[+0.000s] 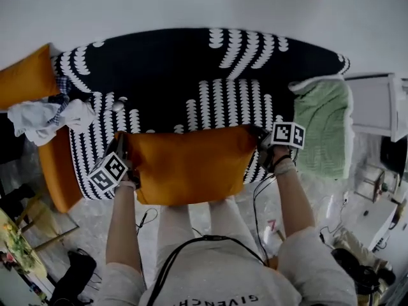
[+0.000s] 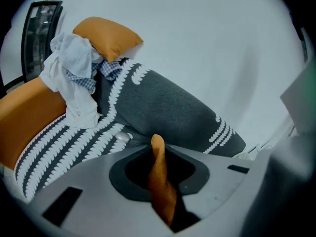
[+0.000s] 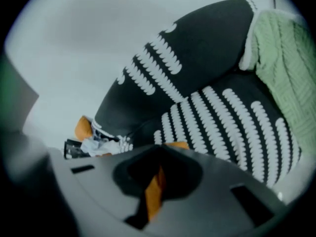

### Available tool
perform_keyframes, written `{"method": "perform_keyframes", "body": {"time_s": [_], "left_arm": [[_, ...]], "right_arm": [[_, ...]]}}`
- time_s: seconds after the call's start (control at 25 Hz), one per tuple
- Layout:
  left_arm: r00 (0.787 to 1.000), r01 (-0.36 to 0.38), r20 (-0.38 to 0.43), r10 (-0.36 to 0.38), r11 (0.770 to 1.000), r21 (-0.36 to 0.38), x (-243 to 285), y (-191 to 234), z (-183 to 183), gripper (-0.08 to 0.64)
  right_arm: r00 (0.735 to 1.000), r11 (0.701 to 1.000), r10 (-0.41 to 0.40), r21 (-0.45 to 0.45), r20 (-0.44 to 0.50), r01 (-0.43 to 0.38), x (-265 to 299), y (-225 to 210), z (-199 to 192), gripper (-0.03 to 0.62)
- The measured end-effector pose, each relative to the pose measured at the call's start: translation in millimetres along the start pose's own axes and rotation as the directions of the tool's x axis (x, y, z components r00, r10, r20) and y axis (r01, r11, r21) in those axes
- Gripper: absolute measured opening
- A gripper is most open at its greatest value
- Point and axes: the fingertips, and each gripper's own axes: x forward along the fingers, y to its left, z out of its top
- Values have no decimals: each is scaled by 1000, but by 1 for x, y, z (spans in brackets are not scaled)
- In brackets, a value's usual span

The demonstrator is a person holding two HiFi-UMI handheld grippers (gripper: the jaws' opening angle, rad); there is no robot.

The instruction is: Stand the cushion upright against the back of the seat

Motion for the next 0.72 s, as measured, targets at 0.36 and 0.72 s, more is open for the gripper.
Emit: {"method": "perform_keyframes", "body": {"time_s": [0.36,0.72], "left_arm": [[991,125,49,-128,991,55,11,-62,47,84],[974,197,101,-203,978,61,17,-108,79,84]], "right_arm": [[981,995,37,86,188,-54,-58,4,19,21],[945,989,80,91,318,-114,-84,12,58,21]]}}
